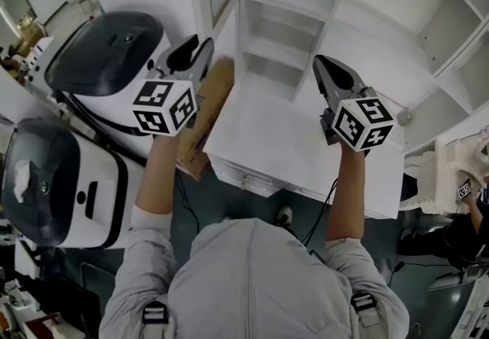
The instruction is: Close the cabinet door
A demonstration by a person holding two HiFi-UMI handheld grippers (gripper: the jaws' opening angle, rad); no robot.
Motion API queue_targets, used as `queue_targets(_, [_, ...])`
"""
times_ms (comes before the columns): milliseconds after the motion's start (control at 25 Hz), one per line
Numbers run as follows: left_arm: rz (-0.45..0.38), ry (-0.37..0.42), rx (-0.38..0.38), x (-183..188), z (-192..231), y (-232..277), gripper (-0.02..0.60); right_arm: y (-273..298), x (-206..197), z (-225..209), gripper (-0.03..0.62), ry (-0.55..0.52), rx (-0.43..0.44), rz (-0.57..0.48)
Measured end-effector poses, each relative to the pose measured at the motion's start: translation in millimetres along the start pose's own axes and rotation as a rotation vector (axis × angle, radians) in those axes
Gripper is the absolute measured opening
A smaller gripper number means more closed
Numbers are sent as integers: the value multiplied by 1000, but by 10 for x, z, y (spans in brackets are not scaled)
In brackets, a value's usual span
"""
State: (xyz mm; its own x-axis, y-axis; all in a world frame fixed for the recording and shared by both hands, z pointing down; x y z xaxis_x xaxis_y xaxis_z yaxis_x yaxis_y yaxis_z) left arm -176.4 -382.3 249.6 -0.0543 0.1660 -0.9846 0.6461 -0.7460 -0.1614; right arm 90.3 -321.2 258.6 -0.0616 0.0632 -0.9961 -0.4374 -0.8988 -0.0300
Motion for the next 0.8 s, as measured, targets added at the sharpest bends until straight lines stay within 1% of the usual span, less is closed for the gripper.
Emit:
queue_targets(200, [-7, 1, 2, 9, -249, 122, 118, 23, 23, -309, 2, 14, 21, -12])
queue_targets(320, [-16, -6, 7, 8, -412, 200, 124, 69, 50, -452, 2, 8, 58, -19])
queue_targets(480, [8, 26, 23, 17, -612, 331, 140, 141, 43, -628, 2, 14, 106, -34])
queue_targets(680, [2, 14, 23, -6, -812, 495, 153, 154, 0, -805, 2, 22, 151, -40])
queue_targets(800, [15, 20, 16, -21, -977, 682, 174, 123, -45, -948, 2, 27, 166, -38])
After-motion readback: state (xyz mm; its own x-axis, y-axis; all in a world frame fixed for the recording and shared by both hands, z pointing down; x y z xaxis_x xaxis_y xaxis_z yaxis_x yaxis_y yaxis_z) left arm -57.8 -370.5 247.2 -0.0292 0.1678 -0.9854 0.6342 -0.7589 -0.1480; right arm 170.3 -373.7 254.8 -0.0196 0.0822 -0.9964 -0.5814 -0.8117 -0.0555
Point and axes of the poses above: the fingertips, and each gripper's own axes: y forward along the fingers, z to its left, x out of its top, the point moved 5 cm from there along -y, backward along the fingers
